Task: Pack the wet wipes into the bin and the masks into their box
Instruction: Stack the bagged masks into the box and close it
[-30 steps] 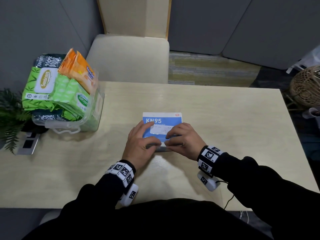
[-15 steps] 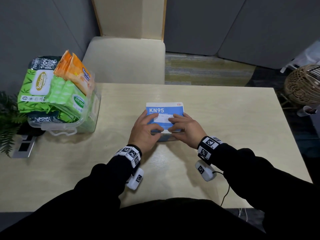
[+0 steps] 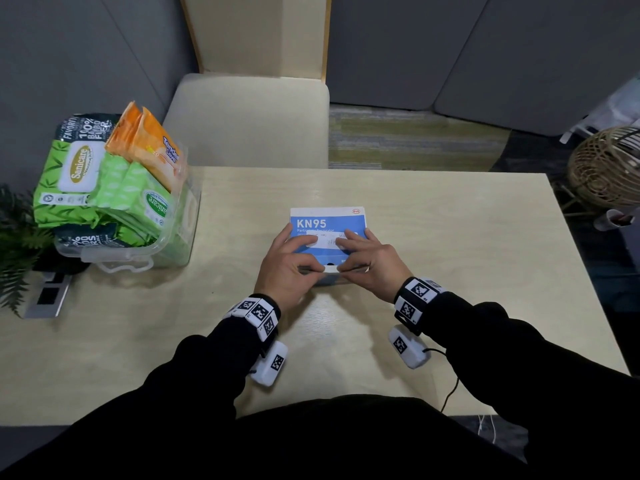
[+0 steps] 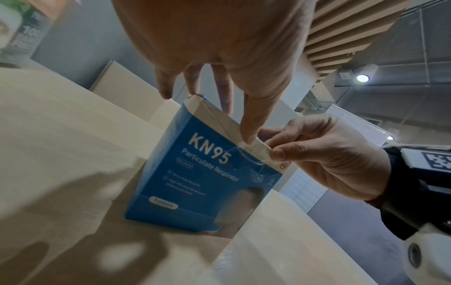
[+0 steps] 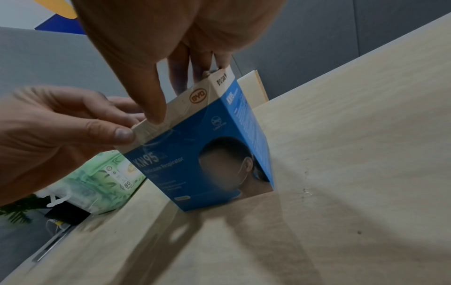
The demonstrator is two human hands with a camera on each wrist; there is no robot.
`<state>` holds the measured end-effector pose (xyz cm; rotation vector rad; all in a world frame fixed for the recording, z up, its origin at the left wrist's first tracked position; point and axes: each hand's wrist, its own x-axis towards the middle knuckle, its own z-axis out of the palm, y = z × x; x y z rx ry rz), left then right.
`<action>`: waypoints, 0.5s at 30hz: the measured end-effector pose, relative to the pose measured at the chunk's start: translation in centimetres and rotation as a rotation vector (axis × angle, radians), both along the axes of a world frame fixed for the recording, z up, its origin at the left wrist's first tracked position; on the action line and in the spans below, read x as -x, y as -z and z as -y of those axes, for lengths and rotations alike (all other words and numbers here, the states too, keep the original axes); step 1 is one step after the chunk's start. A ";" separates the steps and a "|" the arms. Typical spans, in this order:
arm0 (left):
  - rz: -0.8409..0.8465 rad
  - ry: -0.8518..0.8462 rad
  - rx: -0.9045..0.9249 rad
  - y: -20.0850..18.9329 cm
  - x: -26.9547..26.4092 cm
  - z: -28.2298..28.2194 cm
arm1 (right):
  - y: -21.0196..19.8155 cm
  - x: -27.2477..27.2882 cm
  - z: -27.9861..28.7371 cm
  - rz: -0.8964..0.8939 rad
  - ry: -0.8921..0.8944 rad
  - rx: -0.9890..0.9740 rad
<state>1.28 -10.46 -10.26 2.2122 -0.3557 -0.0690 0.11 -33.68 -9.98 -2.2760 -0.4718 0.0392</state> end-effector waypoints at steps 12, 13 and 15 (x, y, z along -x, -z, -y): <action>0.013 0.040 -0.028 0.1 -0.1 -0.2 | 0.5 -0.1 0.5 0.001 -0.044 0.014; 0.016 0.045 -0.032 0.1 0.0 -0.2 | 0.6 -0.1 0.6 0.007 -0.046 0.016; 0.020 0.047 -0.030 0.2 0.1 -0.2 | 0.7 0.1 0.7 0.020 -0.046 0.015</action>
